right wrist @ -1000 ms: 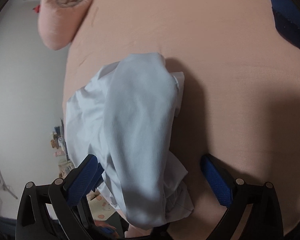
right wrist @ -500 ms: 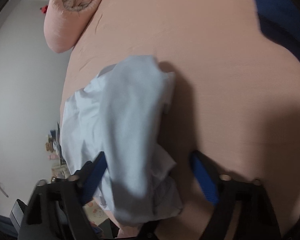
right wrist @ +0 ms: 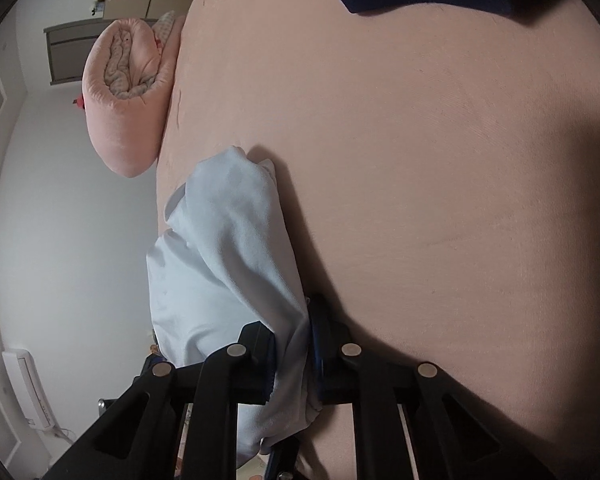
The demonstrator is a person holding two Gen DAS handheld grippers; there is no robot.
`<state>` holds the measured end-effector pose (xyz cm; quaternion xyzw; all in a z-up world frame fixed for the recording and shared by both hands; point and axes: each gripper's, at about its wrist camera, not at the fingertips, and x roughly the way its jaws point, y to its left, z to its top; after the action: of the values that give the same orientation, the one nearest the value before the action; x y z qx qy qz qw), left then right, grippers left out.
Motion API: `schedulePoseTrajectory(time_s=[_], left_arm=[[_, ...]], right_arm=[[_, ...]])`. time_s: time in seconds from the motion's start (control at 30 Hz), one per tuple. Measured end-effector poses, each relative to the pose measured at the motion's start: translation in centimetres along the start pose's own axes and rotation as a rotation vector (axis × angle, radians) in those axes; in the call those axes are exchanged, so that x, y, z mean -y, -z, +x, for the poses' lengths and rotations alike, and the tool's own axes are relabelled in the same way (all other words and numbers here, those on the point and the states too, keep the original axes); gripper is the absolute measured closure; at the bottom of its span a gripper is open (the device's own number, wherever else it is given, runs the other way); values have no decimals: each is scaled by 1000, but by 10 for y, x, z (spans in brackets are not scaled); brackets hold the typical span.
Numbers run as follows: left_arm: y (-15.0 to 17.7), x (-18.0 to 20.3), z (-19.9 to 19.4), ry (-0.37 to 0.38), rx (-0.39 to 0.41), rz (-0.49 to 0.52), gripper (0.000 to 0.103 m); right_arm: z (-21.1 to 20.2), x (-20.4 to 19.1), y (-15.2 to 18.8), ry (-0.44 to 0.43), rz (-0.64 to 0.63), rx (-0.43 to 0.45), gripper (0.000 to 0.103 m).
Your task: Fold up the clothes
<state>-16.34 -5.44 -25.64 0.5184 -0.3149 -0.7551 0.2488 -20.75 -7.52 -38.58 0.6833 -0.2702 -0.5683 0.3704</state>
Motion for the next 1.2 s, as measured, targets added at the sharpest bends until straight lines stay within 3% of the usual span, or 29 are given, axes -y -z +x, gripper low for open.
schedulePoseTrajectory(time_s=[0.13, 0.23, 0.33, 0.4, 0.53, 0.7, 0.9, 1.2], left_arm=[[-1, 9, 13, -28, 35, 58, 7], [3, 8, 4, 71, 22, 19, 12], [8, 0, -4, 236, -3, -81, 51], [10, 5, -12, 215, 11, -81, 63], [18, 19, -15, 121, 73, 5, 70], [23, 10, -23, 171, 89, -46, 76], [33, -42, 4, 348, 100, -236, 84], [60, -112, 34, 678, 83, -592, 88]], right_arm=[[-9, 10, -3, 8, 7, -2, 93], [-5, 0, -4, 8, 22, -3, 93], [-10, 1, -3, 14, 30, -7, 92], [-14, 3, -3, 19, 30, -11, 92], [-16, 2, -4, 27, 34, 0, 92], [-19, -14, -5, 119, 12, 13, 89], [-19, -64, -8, 325, -103, -1, 89], [-9, -143, 3, 446, -265, -12, 90]])
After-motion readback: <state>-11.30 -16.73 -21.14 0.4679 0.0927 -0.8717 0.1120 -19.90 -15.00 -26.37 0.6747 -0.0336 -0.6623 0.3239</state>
